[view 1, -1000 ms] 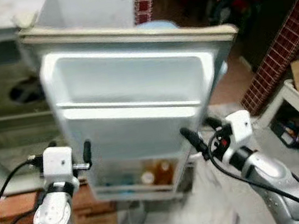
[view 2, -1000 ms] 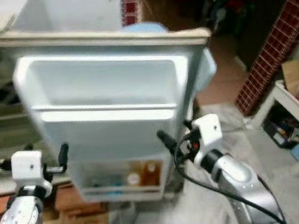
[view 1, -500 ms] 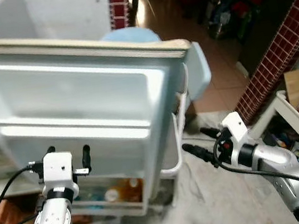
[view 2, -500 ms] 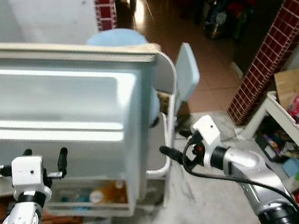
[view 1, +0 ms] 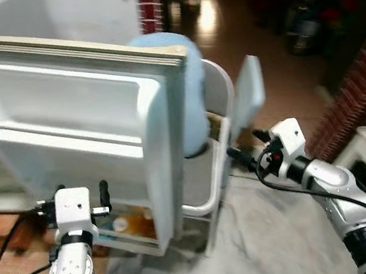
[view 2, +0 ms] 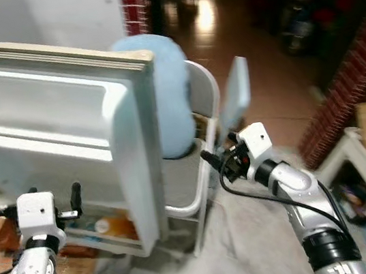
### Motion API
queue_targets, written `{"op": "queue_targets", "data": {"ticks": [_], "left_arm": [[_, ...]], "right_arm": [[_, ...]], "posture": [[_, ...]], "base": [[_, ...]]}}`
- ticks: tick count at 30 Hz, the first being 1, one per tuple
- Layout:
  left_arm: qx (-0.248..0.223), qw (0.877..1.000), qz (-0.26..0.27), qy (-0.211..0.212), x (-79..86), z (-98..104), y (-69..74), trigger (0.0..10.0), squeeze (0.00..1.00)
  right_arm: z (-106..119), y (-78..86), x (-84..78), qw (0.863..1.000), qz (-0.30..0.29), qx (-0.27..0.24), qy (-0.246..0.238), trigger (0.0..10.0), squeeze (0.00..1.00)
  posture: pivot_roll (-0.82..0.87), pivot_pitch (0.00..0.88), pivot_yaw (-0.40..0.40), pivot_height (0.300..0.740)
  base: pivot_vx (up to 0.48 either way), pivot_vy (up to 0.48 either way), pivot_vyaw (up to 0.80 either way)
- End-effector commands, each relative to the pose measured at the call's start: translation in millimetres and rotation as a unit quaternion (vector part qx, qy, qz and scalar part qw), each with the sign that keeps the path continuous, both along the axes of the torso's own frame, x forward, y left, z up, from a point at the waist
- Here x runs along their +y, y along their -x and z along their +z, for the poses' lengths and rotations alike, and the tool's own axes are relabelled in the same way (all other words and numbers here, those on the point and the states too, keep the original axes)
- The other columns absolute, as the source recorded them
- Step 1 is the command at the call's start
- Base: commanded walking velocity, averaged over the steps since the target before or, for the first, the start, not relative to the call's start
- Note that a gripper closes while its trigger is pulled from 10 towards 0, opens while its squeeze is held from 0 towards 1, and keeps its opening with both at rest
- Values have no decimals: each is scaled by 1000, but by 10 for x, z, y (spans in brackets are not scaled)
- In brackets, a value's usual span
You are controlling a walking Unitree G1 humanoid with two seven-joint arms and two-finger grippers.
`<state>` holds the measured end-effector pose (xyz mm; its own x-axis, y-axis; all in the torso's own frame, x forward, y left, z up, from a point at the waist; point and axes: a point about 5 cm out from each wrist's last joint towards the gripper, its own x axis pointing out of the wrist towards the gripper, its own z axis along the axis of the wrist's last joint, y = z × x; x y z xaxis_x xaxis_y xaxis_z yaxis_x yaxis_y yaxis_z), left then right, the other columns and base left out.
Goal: Restocking fridge
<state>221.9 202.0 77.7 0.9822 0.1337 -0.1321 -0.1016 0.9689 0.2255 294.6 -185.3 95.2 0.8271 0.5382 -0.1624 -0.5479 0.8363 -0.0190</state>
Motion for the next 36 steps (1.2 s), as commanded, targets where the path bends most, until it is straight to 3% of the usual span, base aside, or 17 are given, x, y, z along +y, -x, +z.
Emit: {"op": "queue_targets", "data": {"ticks": [1, 4, 7, 9, 13, 18, 22, 24, 25, 28, 31, 32, 36], "left_arm": [[6, 1000, -4, 5, -1, -4, -10, 10000, 0], [13, 1000, -18, 22, -16, -14, -13, 10000, 0], [48, 994, -74, 71, -143, -87, 16, 10000, 0], [109, 979, -132, 111, -279, -186, 74, 10000, 0], [157, 961, -206, 96, -403, -278, 189, 10000, 0], [183, 961, -178, 107, -359, -334, 189, 10000, 0], [240, 953, -156, 101, -318, -431, 218, 10000, 0], [262, 947, -157, 97, -313, -445, 218, 10000, 0], [279, 942, -172, 75, -330, -420, 207, 10000, 0], [278, 941, -184, 59, -377, -384, 180, 10000, 0], [275, 941, -198, 22, -442, -366, 150, 10000, 0], [275, 941, -198, 22, -442, -366, 150, 10000, 0], [279, 940, -194, 9, -438, -357, 119, 10000, 0]], "right_arm": [[67, -43, -23, 1000, -13, -18, 3, 10000, 0], [146, -106, -18, 998, -46, -40, -6, 10000, 0], [286, -195, 28, 993, -88, -75, -23, 10000, 0], [340, -222, 85, 992, -90, -86, -29, 10000, 0], [349, -259, 130, 991, -88, -95, -22, 10000, 0], [413, -341, 168, 989, -103, -100, -40, 10000, 0], [506, -410, 229, 985, -117, -111, -60, 10000, 0], [568, -465, 282, 983, -123, -117, -71, 10000, 0], [626, -530, 350, 980, -130, -122, -84, 10000, 0], [677, -602, 444, 978, -134, -118, -109, 10000, 0], [801, -658, 654, 978, -95, -113, -146, 10000, 0], [801, -658, 654, 978, -95, -113, -146, 10000, 0], [925, -566, 891, 977, 33, -87, -192, 10000, 0]], "posture": [[89, 0, -77, 716], [89, 0, -77, 716], [93, 0, -78, 716], [98, 0, -79, 716], [103, 0, -81, 716], [106, 0, -82, 716], [106, 0, -83, 716], [106, 0, -82, 716], [108, 0, -81, 716], [108, 0, -79, 716], [121, 0, -86, 716], [121, 0, -86, 716], [125, 0, -94, 716]], "base": [[0, 0, 738], [0, 0, 762], [0, 0, 781], [0, 0, 781], [0, 0, 778], [0, 0, 781], [0, 0, 775], [0, 0, 775], [0, 0, 775], [0, 0, 775], [0, 0, 779], [0, 0, 775], [0, 0, 775]]}}
